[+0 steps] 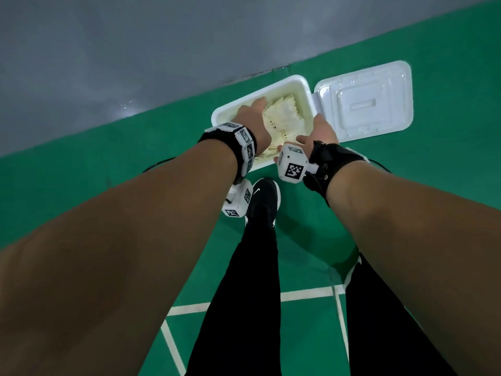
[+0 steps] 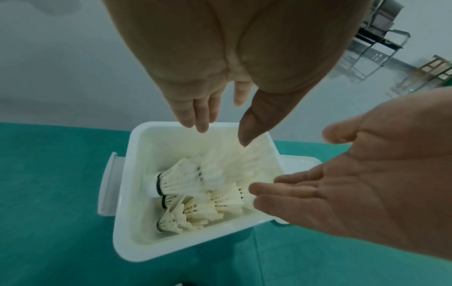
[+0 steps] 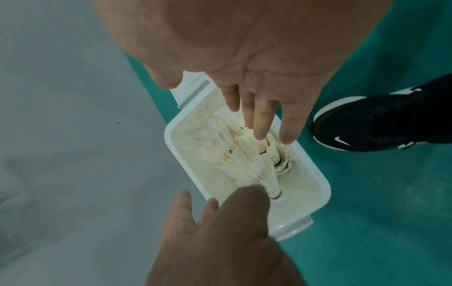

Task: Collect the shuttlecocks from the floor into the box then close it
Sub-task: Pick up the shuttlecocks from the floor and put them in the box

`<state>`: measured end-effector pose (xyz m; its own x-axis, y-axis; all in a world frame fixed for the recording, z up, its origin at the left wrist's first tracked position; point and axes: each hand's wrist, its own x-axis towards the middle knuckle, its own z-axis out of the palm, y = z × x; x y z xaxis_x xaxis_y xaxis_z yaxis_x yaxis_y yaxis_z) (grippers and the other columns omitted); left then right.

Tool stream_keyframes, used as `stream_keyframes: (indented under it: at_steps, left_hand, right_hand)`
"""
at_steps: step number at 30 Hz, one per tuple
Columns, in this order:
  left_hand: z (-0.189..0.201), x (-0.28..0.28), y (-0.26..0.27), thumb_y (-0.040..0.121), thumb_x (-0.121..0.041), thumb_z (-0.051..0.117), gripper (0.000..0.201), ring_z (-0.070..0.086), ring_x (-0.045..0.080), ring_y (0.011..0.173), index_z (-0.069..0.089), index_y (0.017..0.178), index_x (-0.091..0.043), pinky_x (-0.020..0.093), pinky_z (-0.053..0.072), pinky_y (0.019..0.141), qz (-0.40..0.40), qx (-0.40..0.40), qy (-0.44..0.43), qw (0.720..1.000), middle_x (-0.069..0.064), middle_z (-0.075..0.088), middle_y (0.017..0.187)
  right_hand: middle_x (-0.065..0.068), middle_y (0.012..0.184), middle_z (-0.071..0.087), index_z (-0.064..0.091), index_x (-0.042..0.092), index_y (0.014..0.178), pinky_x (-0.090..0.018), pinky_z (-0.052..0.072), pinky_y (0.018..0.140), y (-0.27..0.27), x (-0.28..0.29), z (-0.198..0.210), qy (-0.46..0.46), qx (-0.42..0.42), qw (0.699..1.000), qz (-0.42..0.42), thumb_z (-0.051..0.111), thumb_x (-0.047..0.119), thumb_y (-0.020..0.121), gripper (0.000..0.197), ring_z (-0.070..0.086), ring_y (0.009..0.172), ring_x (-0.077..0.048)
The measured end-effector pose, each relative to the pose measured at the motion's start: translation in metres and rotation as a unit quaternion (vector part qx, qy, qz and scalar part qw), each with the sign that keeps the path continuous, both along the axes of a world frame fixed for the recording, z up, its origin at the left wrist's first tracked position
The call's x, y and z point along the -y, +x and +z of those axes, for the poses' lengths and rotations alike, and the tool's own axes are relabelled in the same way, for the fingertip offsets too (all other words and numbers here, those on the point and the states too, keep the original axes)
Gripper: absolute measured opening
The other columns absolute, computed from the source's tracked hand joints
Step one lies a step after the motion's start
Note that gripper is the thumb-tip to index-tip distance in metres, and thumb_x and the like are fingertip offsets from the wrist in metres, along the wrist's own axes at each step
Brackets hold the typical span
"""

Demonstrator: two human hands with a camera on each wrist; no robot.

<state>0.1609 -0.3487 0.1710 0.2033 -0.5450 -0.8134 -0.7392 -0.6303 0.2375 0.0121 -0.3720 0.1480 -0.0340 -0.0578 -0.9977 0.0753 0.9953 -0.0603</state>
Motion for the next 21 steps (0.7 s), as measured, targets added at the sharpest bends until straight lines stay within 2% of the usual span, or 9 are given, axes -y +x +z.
stream_keyframes:
  at_steps: [3,6,7,9,12,15,17,19,21]
  left_hand:
    - [-0.003,-0.001,0.002,0.093,-0.003,0.055,0.073,0.064,0.026,0.103,0.033,0.160,-0.021,0.043,0.059,0.094,0.007,0.014,0.004,1.000,0.007,0.061,0.138]
    - [-0.006,-0.005,-0.005,0.095,-0.004,0.057,0.068,0.061,0.028,0.123,0.038,0.158,-0.020,0.040,0.053,0.102,0.011,0.009,0.023,1.000,0.006,0.058,0.144]
    - [-0.007,-0.005,-0.008,0.095,-0.004,0.057,0.066,0.060,0.028,0.125,0.040,0.156,-0.021,0.040,0.052,0.103,0.011,0.006,0.026,1.000,0.005,0.058,0.145]
    - [-0.008,-0.007,-0.014,0.095,-0.008,0.059,0.062,0.062,0.028,0.118,0.043,0.153,-0.021,0.043,0.053,0.102,0.004,-0.001,0.037,0.999,0.004,0.062,0.138]
    - [-0.006,-0.005,-0.032,0.095,-0.012,0.060,0.059,0.064,0.027,0.112,0.044,0.152,-0.020,0.041,0.055,0.098,-0.028,-0.012,0.049,0.998,0.004,0.064,0.132]
    - [0.004,0.009,-0.051,0.099,-0.017,0.055,0.048,0.062,0.027,0.117,0.050,0.147,-0.020,0.034,0.050,0.091,-0.065,-0.004,0.028,0.997,0.005,0.063,0.136]
    - [0.021,0.017,-0.081,0.100,-0.020,0.056,0.045,0.062,0.026,0.121,0.054,0.145,-0.020,0.032,0.048,0.091,-0.118,-0.012,0.021,0.993,0.005,0.063,0.138]
    - [0.040,0.020,-0.119,0.098,-0.021,0.060,0.042,0.062,0.026,0.121,0.060,0.140,-0.021,0.033,0.051,0.096,-0.169,-0.022,0.019,0.985,0.005,0.064,0.137]
    - [0.054,0.021,-0.147,0.095,-0.019,0.063,0.038,0.067,0.025,0.117,0.068,0.133,-0.021,0.036,0.054,0.101,-0.218,-0.039,0.014,0.975,0.005,0.068,0.133]
  right_hand:
    - [-0.014,0.124,0.072,0.057,0.010,0.137,-0.055,0.061,0.091,-0.005,0.003,-0.002,-0.016,-0.004,1.000,0.009,0.045,0.071,0.099,0.073,0.077,0.100,-0.037]
    - [-0.016,0.127,0.071,0.054,0.006,0.145,-0.052,0.063,0.093,-0.016,-0.001,0.001,-0.022,0.021,1.000,0.008,0.042,0.067,0.103,0.075,0.077,0.103,-0.034]
    - [-0.017,0.128,0.072,0.054,0.005,0.145,-0.051,0.062,0.095,-0.020,-0.003,0.002,-0.025,0.029,0.999,-0.005,0.042,0.066,0.104,0.074,0.078,0.102,-0.034]
    - [-0.017,0.127,0.073,0.055,0.004,0.143,-0.049,0.063,0.094,-0.027,-0.004,0.003,-0.022,0.037,0.999,-0.022,0.042,0.064,0.105,0.072,0.079,0.099,-0.034]
    - [-0.019,0.125,0.073,0.055,0.002,0.142,-0.048,0.063,0.089,-0.037,-0.002,0.009,-0.022,0.047,0.997,-0.049,0.040,0.062,0.107,0.071,0.078,0.097,-0.036]
    - [-0.023,0.127,0.072,0.055,-0.002,0.141,-0.043,0.061,0.074,-0.050,0.003,0.023,-0.034,0.052,0.995,-0.077,0.040,0.056,0.110,0.067,0.077,0.093,-0.037]
    - [-0.022,0.127,0.072,0.056,-0.002,0.139,-0.040,0.059,0.068,-0.077,0.003,0.039,-0.043,0.049,0.991,-0.113,0.042,0.051,0.111,0.061,0.076,0.088,-0.036]
    - [-0.016,0.115,0.074,0.059,0.001,0.130,-0.038,0.058,0.070,-0.113,-0.011,0.053,-0.063,0.041,0.987,-0.144,0.043,0.048,0.111,0.053,0.075,0.083,-0.032]
    - [-0.010,0.092,0.073,0.063,0.006,0.108,-0.043,0.060,0.084,-0.136,-0.029,0.060,-0.078,0.024,0.984,-0.158,0.045,0.044,0.111,0.042,0.074,0.079,-0.028]
